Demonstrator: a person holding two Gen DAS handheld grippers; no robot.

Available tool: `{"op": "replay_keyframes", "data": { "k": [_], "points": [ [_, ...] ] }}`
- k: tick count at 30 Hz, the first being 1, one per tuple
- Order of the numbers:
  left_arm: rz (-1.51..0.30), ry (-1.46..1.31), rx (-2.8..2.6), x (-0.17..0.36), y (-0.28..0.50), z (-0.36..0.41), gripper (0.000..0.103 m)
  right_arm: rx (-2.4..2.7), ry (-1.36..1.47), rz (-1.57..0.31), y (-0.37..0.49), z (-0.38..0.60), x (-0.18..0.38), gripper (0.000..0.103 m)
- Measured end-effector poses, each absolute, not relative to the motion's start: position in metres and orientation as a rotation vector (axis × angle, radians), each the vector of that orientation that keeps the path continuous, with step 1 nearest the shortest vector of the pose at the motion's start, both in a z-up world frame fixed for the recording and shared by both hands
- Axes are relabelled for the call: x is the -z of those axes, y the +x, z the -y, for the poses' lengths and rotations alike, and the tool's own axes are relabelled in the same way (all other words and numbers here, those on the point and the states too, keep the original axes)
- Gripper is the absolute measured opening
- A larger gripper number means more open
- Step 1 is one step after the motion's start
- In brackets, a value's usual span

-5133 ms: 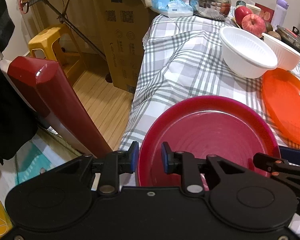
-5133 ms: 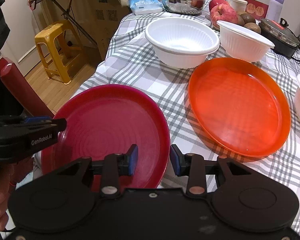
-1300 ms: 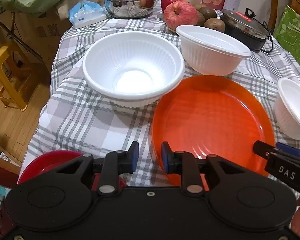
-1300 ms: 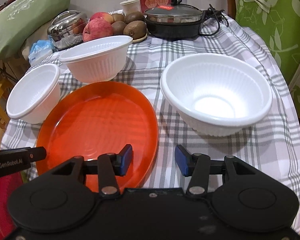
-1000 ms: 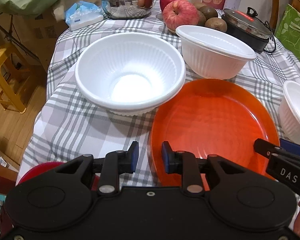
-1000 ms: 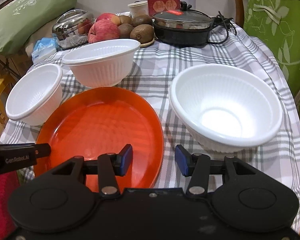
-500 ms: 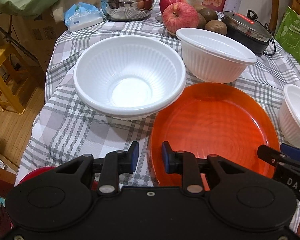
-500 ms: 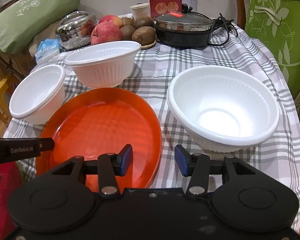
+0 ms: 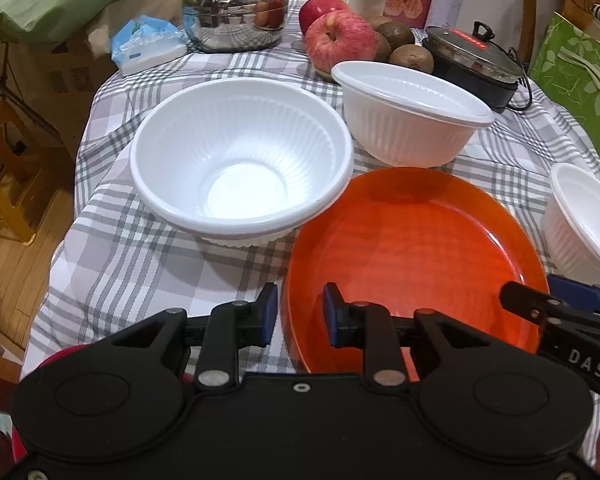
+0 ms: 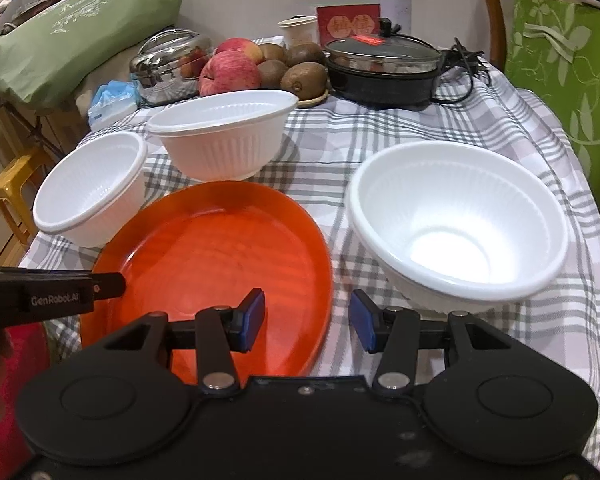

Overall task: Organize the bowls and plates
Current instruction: 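Move the left gripper toward the rim of the orange plate, then close the left gripper on the rim of the orange plate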

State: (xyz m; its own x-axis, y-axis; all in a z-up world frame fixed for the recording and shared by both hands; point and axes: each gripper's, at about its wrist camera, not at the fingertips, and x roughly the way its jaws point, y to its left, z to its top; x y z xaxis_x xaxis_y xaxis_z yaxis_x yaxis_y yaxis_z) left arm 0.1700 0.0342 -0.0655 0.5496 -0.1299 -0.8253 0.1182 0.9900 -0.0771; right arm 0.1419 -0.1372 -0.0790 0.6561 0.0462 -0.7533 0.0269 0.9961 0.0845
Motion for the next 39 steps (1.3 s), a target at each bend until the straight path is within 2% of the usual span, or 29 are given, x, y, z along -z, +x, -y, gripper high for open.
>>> {"op": "replay_keyframes", "data": {
  "k": [13, 20, 23, 39],
  "points": [
    [-0.972, -0.022, 0.169, 0.067, 0.18, -0.032, 0.033, -0.028, 0.071, -0.834, 0.157, 0.13, 0.086, 0.05],
    [-0.972, -0.029, 0.155, 0.067, 0.176, -0.033, 0.032, 0.004, 0.054, -0.827, 0.152, 0.132, 0.085, 0.03],
    [-0.976, -0.036, 0.153, 0.067, 0.173, -0.034, 0.032, 0.013, 0.073, -0.839, 0.148, 0.134, 0.083, 0.026],
    [-1.02, -0.021, 0.201, 0.064, 0.121, -0.027, 0.032, 0.042, 0.098, -0.885, 0.087, 0.145, 0.075, 0.026]
  ]
}}
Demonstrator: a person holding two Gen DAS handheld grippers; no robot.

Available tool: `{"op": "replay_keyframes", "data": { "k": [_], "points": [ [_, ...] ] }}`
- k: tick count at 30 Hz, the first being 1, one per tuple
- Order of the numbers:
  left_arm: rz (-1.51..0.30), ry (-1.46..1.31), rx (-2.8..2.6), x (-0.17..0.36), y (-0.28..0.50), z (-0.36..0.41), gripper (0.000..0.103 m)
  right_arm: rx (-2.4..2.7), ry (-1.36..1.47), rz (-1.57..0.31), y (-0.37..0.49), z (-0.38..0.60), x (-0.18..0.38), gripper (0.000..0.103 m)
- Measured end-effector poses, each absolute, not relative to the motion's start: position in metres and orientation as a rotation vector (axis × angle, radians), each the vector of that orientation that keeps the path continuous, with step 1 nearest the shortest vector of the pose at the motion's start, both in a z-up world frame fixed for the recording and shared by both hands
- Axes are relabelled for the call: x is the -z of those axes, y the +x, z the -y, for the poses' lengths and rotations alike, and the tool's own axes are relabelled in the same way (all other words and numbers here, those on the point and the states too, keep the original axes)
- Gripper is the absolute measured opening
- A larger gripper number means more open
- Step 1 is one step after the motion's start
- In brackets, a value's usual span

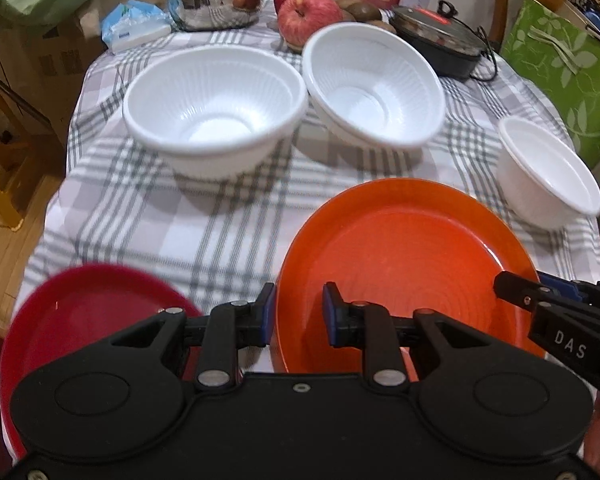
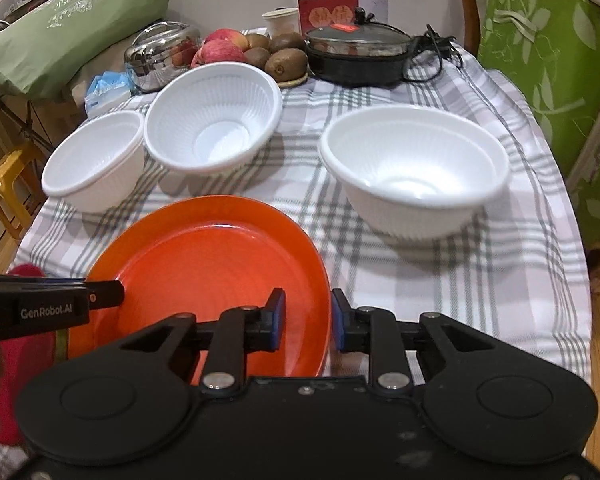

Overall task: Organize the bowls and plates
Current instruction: 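Close the left gripper on the rim of the orange plate, then slide the orange plate with the left gripper toward the magenta plate stack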

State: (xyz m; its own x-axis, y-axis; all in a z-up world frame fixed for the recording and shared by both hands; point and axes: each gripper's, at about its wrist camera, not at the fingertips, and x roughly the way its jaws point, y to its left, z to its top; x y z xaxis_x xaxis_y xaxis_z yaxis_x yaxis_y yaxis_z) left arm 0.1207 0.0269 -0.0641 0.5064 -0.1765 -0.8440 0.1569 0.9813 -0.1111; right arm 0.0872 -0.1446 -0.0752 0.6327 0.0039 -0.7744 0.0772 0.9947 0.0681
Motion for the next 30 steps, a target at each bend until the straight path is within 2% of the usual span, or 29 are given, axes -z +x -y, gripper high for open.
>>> {"op": "replay_keyframes", "data": {
  "k": [12, 30],
  "points": [
    [-1.019, 0.033, 0.253, 0.066, 0.084, -0.014, 0.032, 0.065, 0.108, -0.906, 0.04, 0.158, 0.084, 0.027],
    [-1.05, -0.023, 0.234, 0.066, 0.08, -0.017, 0.032, 0.071, 0.135, -0.896, 0.035, 0.159, 0.084, 0.027]
  ]
}}
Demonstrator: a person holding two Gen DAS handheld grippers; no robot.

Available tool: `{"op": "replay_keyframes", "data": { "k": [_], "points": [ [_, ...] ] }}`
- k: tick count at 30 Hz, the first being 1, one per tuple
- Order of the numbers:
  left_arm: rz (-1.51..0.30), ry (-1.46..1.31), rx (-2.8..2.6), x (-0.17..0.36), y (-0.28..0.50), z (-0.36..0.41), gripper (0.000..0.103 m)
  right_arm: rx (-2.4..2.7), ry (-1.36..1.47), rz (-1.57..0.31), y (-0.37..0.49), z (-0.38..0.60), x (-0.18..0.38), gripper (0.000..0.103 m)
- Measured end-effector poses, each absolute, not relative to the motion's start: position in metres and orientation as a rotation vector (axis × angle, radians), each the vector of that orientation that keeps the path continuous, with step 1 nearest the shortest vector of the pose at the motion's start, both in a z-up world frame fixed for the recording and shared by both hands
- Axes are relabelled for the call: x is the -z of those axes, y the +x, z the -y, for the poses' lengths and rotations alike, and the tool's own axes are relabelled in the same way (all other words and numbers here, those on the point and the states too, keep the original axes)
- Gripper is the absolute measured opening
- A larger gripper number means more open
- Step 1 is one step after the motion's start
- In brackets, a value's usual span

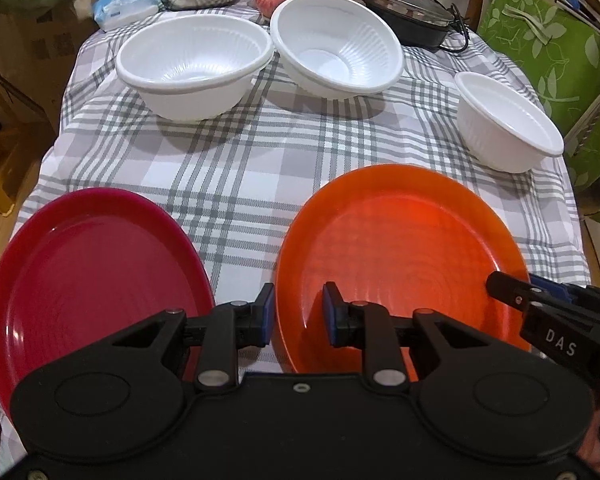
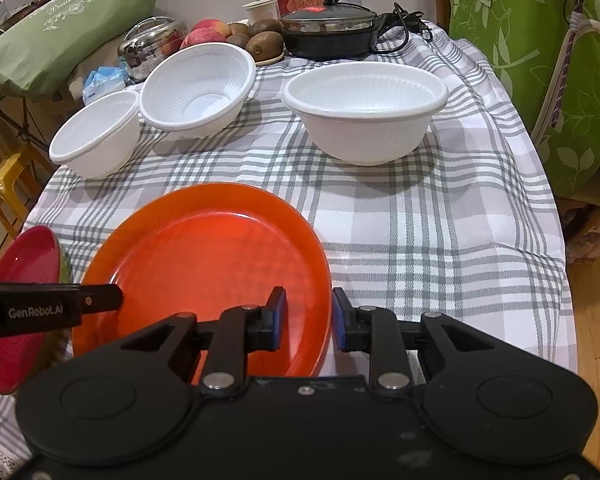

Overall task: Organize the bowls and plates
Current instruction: 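Slide the orange plate with the left gripper toward the magenta plate stack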

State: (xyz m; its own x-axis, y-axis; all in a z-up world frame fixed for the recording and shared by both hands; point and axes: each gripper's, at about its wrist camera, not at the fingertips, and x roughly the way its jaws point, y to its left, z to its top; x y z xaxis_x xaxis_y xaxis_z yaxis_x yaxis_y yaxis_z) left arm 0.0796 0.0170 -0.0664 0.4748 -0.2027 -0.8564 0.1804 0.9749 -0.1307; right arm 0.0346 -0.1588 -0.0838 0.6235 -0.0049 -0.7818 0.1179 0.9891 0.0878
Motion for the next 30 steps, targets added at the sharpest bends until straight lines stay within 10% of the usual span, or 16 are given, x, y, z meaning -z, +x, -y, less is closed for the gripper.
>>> {"op": "replay_keyframes", "data": {
  "k": [30],
  "points": [
    [-0.911, -0.065, 0.139, 0.02, 0.051, -0.075, 0.031, -0.046, 0.1, -0.816, 0.016, 0.105, 0.036, 0.028]
  ]
}}
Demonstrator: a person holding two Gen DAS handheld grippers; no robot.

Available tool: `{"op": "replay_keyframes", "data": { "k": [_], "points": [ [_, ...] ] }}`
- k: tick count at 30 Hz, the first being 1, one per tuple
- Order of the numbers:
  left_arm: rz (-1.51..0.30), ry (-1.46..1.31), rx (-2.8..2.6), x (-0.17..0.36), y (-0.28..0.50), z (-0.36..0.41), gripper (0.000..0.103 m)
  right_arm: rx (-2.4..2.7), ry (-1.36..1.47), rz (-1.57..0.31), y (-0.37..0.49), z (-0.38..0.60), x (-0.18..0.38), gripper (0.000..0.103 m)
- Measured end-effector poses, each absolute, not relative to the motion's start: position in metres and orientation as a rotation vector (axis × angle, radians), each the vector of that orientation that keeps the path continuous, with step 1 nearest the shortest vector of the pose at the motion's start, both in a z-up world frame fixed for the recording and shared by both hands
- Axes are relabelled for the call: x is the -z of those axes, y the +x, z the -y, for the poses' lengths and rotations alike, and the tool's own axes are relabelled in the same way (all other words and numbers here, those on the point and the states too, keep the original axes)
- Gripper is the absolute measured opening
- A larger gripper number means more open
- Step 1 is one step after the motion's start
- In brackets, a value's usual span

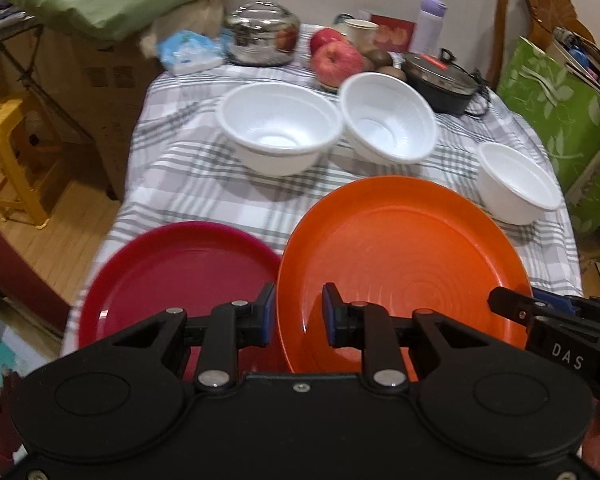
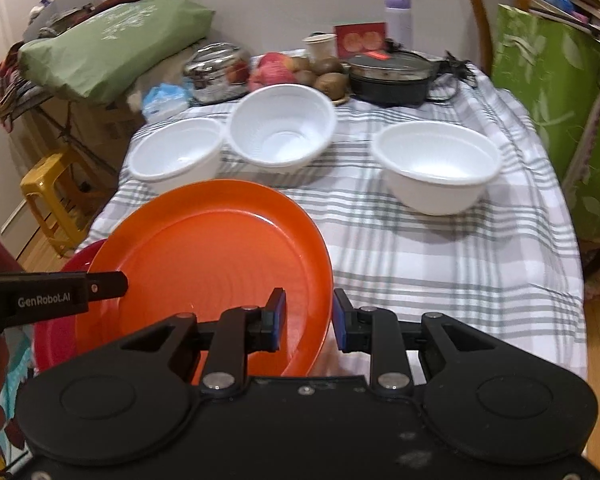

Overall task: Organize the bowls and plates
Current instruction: 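Slide the orange plate with the left gripper toward the magenta plate stack, then lift the orange plate with the left gripper and lower it onto the magenta plate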

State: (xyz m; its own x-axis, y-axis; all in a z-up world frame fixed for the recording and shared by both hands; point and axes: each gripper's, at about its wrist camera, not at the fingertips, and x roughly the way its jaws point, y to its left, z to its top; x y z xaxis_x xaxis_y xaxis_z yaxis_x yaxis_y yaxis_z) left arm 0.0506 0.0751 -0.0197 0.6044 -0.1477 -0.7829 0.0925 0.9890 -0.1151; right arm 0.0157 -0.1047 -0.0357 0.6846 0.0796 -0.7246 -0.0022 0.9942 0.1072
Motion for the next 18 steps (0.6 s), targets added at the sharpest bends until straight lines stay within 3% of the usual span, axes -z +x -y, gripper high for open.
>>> {"op": "replay_keyframes", "data": {
  "k": [18],
  "points": [
    [-0.897, -0.168, -0.034, 0.031, 0.041, -0.177, 0.031, -0.208, -0.002, -0.866, 0.034, -0.008, 0.043, 0.028]
  ]
}}
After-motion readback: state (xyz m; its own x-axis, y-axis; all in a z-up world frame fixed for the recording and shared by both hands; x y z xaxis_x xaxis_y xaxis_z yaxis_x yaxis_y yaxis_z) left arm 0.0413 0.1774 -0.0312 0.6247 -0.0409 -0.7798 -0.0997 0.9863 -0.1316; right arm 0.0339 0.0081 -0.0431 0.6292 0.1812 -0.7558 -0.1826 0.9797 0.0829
